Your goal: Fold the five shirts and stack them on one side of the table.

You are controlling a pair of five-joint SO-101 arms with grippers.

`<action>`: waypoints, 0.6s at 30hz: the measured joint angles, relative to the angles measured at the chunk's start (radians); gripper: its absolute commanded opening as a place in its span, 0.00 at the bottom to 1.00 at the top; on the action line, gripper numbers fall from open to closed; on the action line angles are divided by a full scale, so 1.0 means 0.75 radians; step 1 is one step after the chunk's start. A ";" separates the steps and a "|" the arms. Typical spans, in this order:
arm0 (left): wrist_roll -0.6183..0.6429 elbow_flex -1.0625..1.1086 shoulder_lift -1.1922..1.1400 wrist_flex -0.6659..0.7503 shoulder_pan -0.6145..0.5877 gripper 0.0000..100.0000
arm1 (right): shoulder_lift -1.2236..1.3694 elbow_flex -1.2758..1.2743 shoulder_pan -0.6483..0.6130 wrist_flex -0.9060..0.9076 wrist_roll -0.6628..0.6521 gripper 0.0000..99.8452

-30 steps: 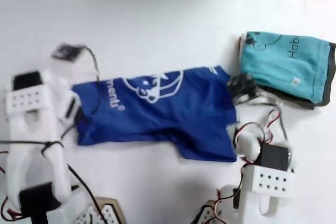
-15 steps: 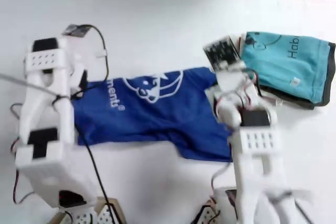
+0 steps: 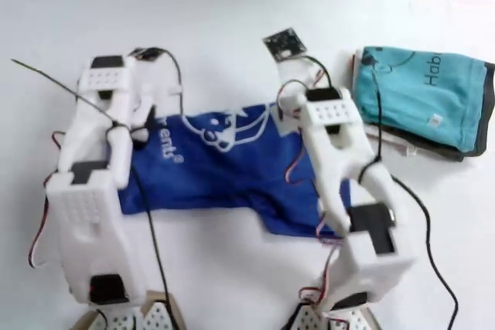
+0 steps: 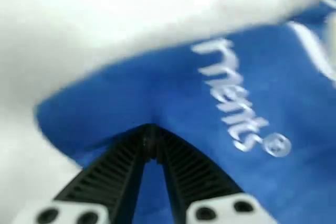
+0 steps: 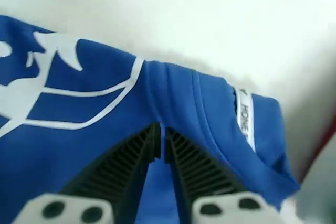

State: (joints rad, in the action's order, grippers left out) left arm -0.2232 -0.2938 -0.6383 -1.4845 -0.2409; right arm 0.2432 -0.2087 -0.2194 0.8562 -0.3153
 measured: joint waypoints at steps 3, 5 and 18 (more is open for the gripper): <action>0.002 -0.129 -0.104 -0.004 -0.057 0.03 | 0.155 0.127 0.029 0.000 0.000 0.02; -0.027 -0.237 -0.180 -0.037 -0.063 0.03 | 0.264 0.217 0.055 0.000 0.000 0.02; -0.094 -1.313 -0.794 -0.370 -0.061 0.03 | 0.571 0.716 0.084 0.190 0.000 0.02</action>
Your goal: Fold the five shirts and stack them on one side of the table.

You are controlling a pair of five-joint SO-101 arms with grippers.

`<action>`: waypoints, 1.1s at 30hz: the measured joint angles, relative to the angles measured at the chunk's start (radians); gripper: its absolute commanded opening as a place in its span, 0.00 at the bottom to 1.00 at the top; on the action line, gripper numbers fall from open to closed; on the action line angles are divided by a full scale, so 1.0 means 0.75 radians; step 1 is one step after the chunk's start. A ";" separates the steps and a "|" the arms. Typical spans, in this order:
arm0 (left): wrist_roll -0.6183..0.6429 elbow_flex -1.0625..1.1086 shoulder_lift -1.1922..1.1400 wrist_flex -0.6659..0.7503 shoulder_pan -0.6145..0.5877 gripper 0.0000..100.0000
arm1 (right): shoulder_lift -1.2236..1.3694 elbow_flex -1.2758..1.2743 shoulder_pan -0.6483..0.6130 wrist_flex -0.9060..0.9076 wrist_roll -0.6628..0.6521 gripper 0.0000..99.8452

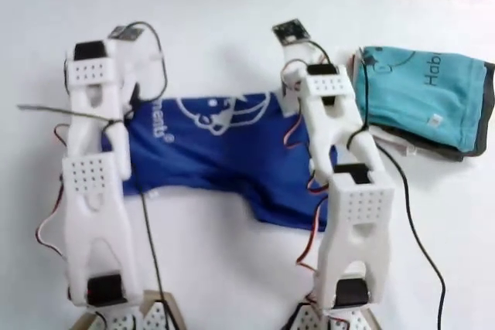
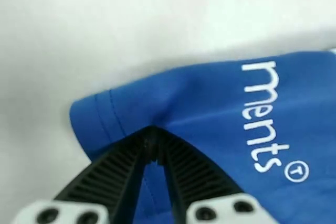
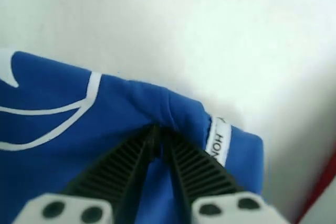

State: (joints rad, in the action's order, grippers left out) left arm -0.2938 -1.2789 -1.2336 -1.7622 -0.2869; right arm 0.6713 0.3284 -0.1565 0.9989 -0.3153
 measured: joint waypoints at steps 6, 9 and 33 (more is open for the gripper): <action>-0.016 -0.141 -0.057 -0.012 0.002 0.03 | 0.000 0.106 0.008 0.162 0.000 0.02; -0.016 -0.139 -0.027 -0.014 0.002 0.03 | -0.016 0.113 0.006 0.229 0.000 0.02; -0.039 1.899 1.344 0.516 0.151 0.03 | -1.144 -0.884 0.002 0.219 0.000 0.02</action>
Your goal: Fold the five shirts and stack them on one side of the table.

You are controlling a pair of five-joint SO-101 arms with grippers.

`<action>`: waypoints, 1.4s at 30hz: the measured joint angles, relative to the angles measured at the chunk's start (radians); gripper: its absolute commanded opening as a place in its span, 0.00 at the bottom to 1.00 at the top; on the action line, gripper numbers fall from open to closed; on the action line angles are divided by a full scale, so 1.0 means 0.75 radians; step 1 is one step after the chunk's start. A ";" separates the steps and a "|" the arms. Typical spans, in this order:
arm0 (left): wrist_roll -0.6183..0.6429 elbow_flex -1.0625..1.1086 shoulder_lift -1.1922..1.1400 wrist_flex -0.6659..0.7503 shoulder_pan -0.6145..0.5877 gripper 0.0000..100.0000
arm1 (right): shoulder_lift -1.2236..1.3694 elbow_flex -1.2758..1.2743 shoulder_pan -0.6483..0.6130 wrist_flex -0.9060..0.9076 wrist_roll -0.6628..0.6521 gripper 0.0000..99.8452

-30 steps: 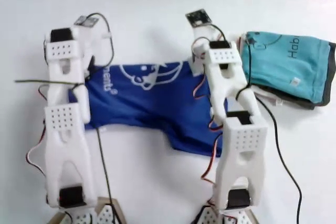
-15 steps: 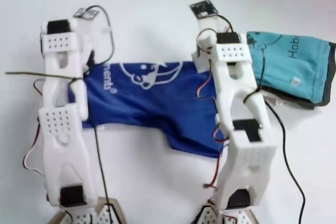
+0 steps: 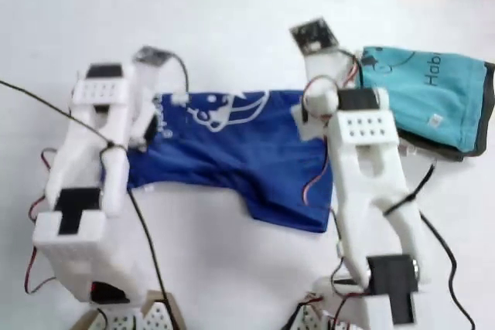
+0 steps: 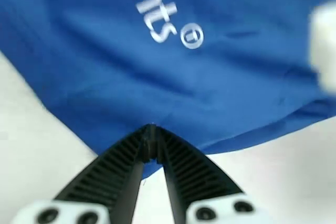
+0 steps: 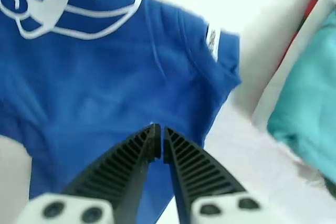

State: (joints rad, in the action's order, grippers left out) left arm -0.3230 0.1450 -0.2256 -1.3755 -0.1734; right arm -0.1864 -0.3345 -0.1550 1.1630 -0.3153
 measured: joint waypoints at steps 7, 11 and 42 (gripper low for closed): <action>-0.004 0.356 0.055 0.241 -0.082 0.03 | -0.194 -0.389 -0.137 -0.047 0.000 0.02; -0.061 0.426 0.086 0.258 -0.131 0.03 | -0.229 -0.534 -0.264 -0.076 0.000 0.02; -0.076 0.563 0.143 0.423 -0.190 0.03 | -0.231 -0.634 -0.550 -0.051 -0.194 0.14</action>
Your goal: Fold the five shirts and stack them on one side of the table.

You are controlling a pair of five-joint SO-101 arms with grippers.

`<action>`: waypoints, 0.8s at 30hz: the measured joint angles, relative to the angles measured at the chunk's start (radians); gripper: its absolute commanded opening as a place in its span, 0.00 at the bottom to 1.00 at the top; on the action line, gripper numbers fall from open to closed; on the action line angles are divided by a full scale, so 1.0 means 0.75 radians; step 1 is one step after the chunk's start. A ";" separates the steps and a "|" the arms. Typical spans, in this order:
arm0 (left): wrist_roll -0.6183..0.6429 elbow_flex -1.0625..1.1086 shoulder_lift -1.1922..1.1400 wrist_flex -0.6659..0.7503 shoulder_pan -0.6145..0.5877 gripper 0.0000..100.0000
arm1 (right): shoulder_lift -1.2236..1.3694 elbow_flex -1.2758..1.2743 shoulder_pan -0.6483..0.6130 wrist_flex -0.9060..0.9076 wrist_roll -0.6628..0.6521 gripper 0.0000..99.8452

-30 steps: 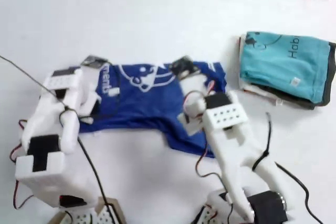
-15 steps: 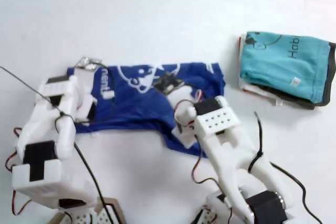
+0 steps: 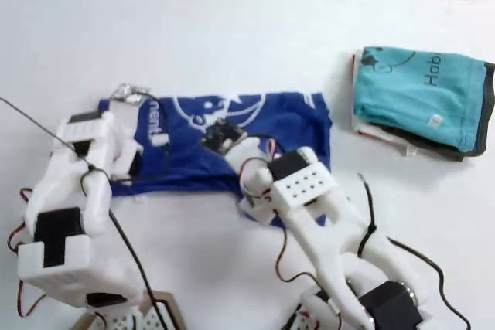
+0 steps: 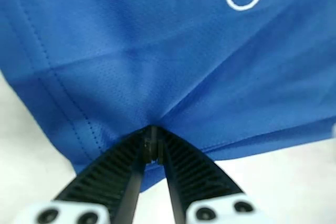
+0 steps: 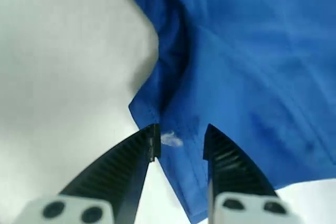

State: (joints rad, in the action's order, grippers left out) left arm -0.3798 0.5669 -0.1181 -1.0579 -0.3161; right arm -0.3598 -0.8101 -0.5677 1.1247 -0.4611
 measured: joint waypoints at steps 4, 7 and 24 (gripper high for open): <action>0.000 0.000 0.000 0.000 0.000 0.03 | 0.000 -0.115 0.004 -0.070 0.000 0.14; 0.000 0.000 0.000 0.000 0.000 0.03 | 0.000 -0.188 0.002 -0.143 0.000 0.14; 0.000 0.000 0.000 0.000 0.000 0.03 | -0.020 -0.237 0.336 -0.411 0.002 0.02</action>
State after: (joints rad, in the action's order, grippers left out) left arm -0.3798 0.5669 -0.1181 -1.0579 -0.3161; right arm -0.3751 -0.9881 -0.3161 0.8163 -0.4595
